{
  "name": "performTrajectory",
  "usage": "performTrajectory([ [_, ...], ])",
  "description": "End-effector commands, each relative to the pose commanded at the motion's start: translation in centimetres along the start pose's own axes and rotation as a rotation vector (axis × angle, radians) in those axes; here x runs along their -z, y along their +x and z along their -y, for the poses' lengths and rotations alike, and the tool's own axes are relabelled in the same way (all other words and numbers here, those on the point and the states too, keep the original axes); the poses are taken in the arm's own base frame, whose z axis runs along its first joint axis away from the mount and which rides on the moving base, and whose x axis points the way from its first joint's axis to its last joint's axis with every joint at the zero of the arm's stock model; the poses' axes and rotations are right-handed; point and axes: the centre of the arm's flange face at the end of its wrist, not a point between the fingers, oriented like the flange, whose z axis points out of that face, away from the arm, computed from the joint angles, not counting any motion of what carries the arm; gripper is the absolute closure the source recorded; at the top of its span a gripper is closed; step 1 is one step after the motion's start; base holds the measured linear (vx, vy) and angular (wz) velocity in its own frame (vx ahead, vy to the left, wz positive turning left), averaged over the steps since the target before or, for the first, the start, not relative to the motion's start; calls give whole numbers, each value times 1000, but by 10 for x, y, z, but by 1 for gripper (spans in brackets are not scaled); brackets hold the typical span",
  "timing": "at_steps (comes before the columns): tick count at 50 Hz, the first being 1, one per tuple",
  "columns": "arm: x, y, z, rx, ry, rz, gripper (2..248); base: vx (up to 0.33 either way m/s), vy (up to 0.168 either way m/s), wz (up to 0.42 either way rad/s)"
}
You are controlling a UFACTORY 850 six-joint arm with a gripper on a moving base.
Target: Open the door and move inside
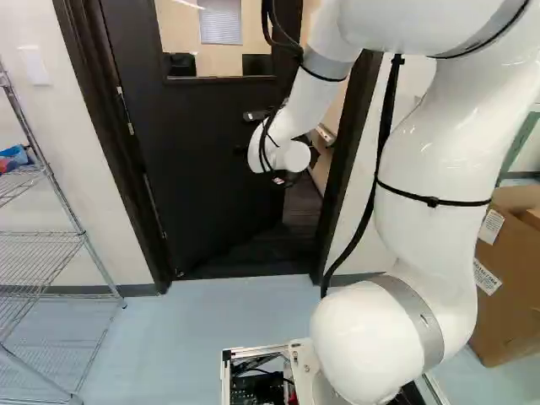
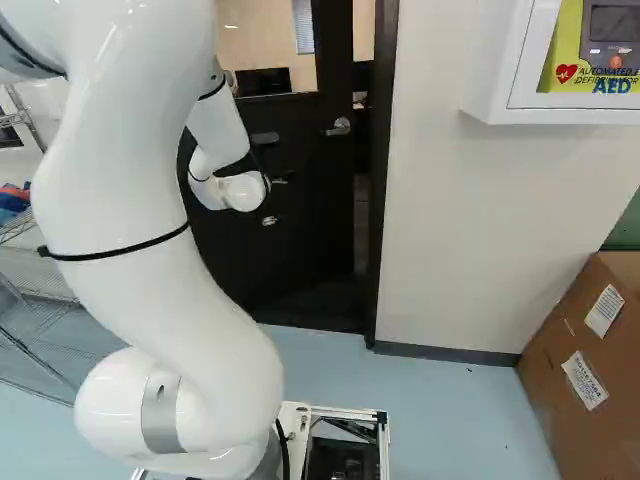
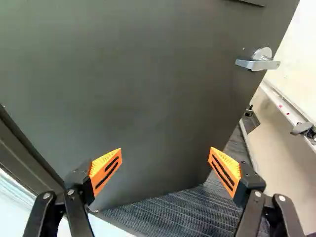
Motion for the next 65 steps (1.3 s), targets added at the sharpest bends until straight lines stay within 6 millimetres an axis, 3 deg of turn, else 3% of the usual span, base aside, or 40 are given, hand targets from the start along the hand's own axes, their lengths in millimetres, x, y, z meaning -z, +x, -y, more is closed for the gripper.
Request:
performTrajectory([
  [34, 67, -19, -15, -14, -45, 14, 3, 0, 0, 0],
  [65, 72, -20, -16, -16, -50, 14, 3, 0, 0, 0],
])
